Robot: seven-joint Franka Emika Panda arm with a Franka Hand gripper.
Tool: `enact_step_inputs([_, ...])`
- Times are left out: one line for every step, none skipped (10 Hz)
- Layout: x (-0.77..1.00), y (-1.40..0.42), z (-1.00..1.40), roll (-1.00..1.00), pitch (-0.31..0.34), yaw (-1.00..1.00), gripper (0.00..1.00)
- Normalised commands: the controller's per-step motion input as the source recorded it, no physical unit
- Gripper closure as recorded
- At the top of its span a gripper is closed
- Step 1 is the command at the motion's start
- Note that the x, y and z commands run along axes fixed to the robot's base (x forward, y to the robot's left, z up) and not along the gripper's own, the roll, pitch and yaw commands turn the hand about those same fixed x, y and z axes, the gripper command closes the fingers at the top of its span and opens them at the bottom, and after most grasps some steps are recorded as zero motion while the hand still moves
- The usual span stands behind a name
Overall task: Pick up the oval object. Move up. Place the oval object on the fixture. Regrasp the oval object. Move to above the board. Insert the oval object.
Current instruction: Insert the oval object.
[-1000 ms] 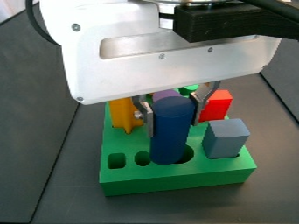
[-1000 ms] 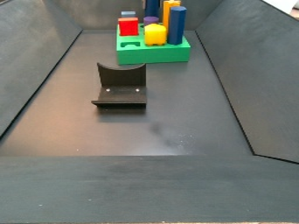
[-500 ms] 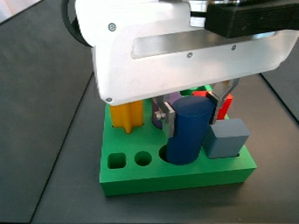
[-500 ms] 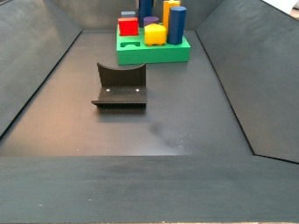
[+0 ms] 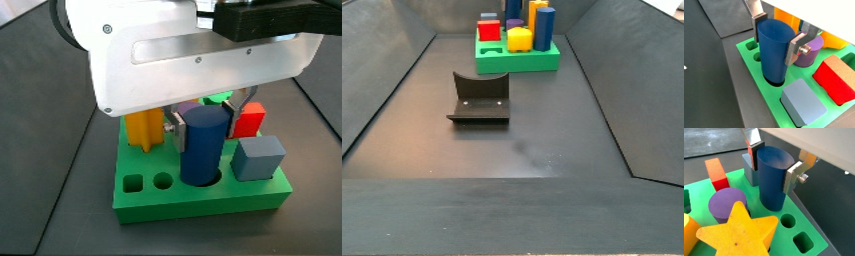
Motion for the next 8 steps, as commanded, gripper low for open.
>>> enact_step_inputs([-0.11,-0.01,-0.54,0.07,-0.050,0.00,1.00])
enact_step_inputs([-0.21,-0.03,-0.63,0.16,-0.077,0.02,1.00])
enact_step_inputs([-0.25,-0.03,-0.65,0.21,-0.066,0.03,1.00])
enact_step_inputs([-0.15,-0.03,-0.68,0.25,-0.066,0.03,1.00])
enact_step_inputs([-0.08,0.00,-0.70,0.31,-0.077,0.00,1.00])
enact_step_inputs([-0.02,0.00,-0.65,0.35,-0.066,-0.01,1.00])
enact_step_inputs([0.00,0.00,-0.64,0.36,-0.044,-0.12,1.00])
enact_step_inputs([0.00,0.00,-0.65,0.36,-0.017,-0.21,1.00])
